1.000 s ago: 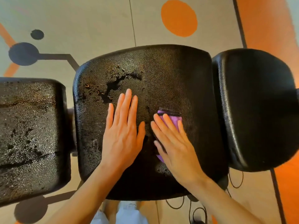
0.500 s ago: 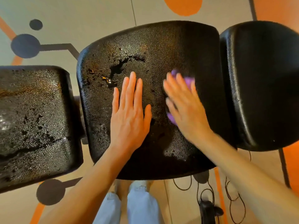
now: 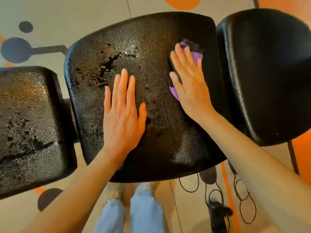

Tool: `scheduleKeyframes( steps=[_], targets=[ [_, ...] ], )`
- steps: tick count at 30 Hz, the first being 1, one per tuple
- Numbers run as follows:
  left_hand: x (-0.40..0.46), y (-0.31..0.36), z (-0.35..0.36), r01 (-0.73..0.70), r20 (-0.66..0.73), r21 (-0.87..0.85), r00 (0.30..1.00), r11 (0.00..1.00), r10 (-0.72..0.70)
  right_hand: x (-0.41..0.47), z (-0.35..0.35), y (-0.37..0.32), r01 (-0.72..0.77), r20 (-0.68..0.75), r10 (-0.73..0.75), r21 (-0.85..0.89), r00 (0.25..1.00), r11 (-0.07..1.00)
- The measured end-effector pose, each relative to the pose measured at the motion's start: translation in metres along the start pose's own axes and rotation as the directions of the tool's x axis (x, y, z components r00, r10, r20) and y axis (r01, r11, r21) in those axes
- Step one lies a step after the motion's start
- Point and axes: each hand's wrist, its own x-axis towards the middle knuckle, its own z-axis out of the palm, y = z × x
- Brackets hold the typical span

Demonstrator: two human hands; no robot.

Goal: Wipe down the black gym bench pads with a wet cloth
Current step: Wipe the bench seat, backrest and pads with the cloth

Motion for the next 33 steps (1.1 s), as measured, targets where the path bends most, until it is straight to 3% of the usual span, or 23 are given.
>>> scheduleKeyframes(
  steps=[5, 7, 10, 12, 16, 19, 22, 28, 30, 33],
  targets=[
    [0.001, -0.001, -0.003, 0.004, 0.008, -0.003, 1.000, 1.000, -0.004, -0.143, -0.018, 0.005, -0.007, 0.159, -0.001, 0.053, 0.987, 0.999],
    [0.001, 0.001, -0.003, -0.001, 0.016, -0.014, 1.000, 1.000, 0.002, -0.105, -0.019, 0.019, 0.029, 0.137, -0.036, 0.056, 0.990, 0.998],
    [-0.001, 0.001, -0.002, 0.001, 0.008, -0.030, 1.000, 1.000, -0.001, -0.026, -0.014, 0.026, -0.052, 0.029, 0.051, 0.040, 0.998, 0.998],
    [0.000, 0.000, -0.004, -0.014, 0.013, -0.068, 1.000, 0.998, 0.015, -0.052, -0.008, 0.018, -0.123, 0.028, 0.122, 0.058, 0.992, 0.991],
    [-0.009, -0.008, -0.014, -0.050, 0.064, -0.159, 0.996, 0.986, 0.061, -0.178, -0.016, -0.005, -0.063, 0.127, 0.057, 0.037, 0.990, 0.997],
    [-0.038, -0.015, -0.020, -0.072, 0.110, -0.126, 0.990, 0.989, 0.086, -0.124, -0.007, -0.001, -0.024, 0.067, 0.025, -0.017, 0.997, 1.000],
    [-0.063, -0.023, -0.018, -0.092, 0.151, -0.081, 0.983, 0.992, 0.104, -0.062, 0.008, -0.017, -0.116, -0.034, 0.114, -0.071, 0.993, 0.991],
    [-0.068, -0.022, -0.015, -0.078, 0.117, -0.033, 0.990, 0.996, 0.082, -0.210, 0.007, -0.050, -0.022, 0.079, 0.034, -0.157, 0.996, 0.987],
    [-0.068, -0.021, -0.016, -0.085, 0.122, -0.024, 0.989, 0.996, 0.088, -0.176, 0.015, -0.047, -0.003, 0.053, 0.012, -0.161, 0.999, 0.987],
    [-0.068, -0.023, -0.015, -0.086, 0.123, -0.021, 0.988, 0.996, 0.088, -0.084, 0.027, -0.058, -0.096, -0.038, 0.090, -0.215, 0.995, 0.972]
  ],
)
